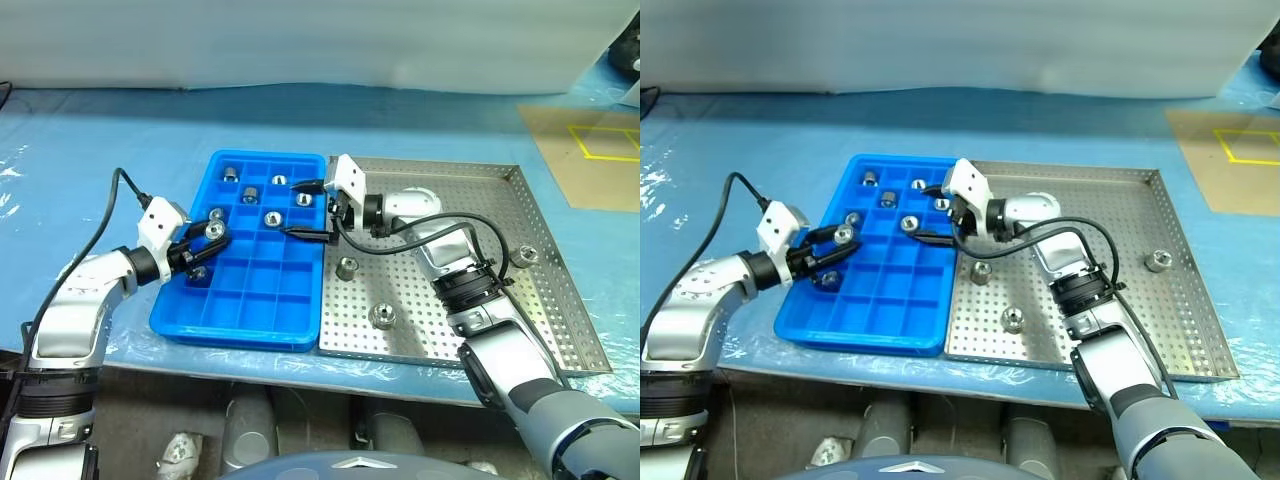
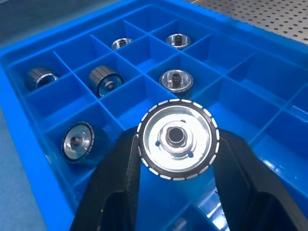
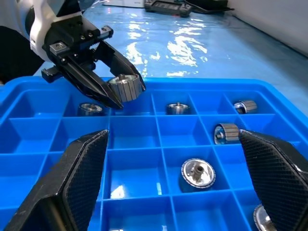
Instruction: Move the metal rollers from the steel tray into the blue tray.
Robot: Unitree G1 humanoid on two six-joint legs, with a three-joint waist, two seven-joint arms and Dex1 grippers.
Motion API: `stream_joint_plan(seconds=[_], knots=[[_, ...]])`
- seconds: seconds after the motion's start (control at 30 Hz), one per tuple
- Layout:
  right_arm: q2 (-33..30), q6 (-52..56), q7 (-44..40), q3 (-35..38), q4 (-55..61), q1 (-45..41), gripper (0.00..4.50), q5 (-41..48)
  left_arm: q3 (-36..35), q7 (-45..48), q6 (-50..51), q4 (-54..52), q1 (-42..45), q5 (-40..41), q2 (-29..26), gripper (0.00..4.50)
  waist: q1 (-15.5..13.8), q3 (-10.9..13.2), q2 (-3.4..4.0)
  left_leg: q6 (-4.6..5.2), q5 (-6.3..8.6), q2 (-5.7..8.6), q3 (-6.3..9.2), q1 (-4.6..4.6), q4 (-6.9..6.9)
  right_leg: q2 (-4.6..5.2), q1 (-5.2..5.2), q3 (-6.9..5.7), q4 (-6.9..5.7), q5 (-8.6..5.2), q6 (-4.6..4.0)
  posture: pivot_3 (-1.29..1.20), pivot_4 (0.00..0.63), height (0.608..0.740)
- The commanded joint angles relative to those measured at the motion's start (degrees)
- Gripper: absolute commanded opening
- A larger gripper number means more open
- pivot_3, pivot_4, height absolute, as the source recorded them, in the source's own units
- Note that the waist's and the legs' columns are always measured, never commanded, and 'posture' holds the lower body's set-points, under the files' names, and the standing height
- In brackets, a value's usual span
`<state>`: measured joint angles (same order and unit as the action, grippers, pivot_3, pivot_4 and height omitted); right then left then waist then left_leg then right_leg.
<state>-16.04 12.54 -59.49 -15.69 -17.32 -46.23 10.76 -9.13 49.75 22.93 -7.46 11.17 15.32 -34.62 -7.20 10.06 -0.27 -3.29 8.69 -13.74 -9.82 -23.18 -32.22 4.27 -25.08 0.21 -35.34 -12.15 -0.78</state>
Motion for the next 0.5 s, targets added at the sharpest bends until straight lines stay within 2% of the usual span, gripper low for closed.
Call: stream_joint_plan(seconds=[0.03, 0.23, 0.43, 0.5], knots=[[-0.3, -0.7, -0.4, 0.7, 1.8, -0.3, 4.50, 0.1, 0.8, -0.6, -1.3, -0.2, 0.2, 0.5, 0.2, 1.78, 0.0, 0.0, 0.00, -0.01, -0.01, 0.00, 0.03, -0.01, 0.00, 0.00, -0.01, 0.00, -0.02, 0.00, 0.00, 0.20, 0.150, 0.740], [-1.2, 0.4, 0.6, 1.2, 3.9, 1.5, 4.50, -0.3, 3.0, -0.8, -2.0, 5.6, 2.9, 0.3, 1.6, 1.78, 0.0, 0.0, -0.01, -0.27, -0.17, -0.01, 0.08, 0.02, -0.01, -0.01, -0.01, 0.00, -0.15, -0.02, -0.03, 0.18, 0.150, 0.740], [-1.7, 1.0, 1.6, 1.6, 5.0, 2.0, 4.50, -0.4, 4.3, -4.3, -5.3, 11.9, 7.6, -3.0, 2.3, 3.68, 0.2, 0.0, -0.01, -0.36, -0.23, 0.00, 0.15, 0.07, -0.04, -0.04, -0.02, 0.02, -0.30, -0.02, -0.04, 0.14, 0.150, 0.740], [-2.0, 1.4, 1.8, 1.9, 5.5, 2.2, 4.50, -0.3, 4.2, -2.6, -6.0, 12.4, 8.1, -2.1, 1.6, 3.68, 0.3, 0.0, -0.01, -0.38, -0.23, 0.00, 0.18, 0.08, -0.05, -0.05, -0.02, 0.01, -0.32, -0.02, -0.04, 0.13, 0.150, 0.740]])
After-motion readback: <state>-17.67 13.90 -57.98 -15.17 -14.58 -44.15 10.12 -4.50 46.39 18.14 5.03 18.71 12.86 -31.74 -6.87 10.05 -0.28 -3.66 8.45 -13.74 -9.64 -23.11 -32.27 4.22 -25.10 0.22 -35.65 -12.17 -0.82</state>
